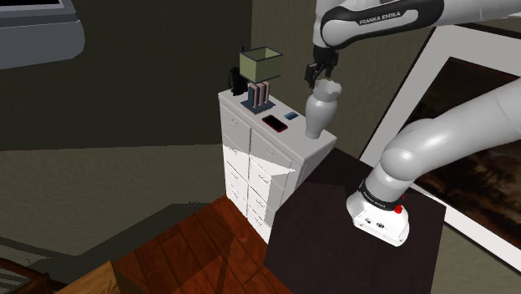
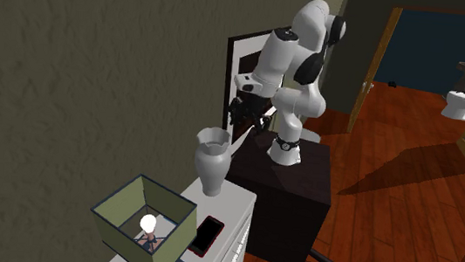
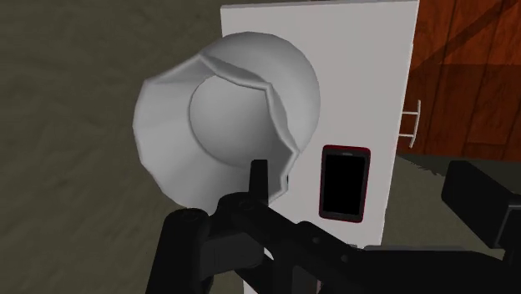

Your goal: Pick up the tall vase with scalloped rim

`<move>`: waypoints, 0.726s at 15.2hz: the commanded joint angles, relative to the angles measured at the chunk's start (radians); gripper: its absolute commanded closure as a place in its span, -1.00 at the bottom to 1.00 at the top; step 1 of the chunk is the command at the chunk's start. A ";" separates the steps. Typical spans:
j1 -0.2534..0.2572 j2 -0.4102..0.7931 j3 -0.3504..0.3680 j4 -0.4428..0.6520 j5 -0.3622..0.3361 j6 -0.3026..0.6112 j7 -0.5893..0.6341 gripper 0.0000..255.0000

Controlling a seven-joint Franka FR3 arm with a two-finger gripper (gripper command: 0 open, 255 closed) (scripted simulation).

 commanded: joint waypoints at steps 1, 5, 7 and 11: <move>-0.024 0.049 -0.016 0.002 -0.039 0.036 -0.001 -1.00; -0.052 0.127 -0.034 0.011 -0.086 0.091 0.009 -1.00; -0.054 0.137 -0.036 -0.007 -0.092 0.118 0.018 -1.00; -0.058 0.161 -0.039 -0.041 -0.105 0.173 0.037 -1.00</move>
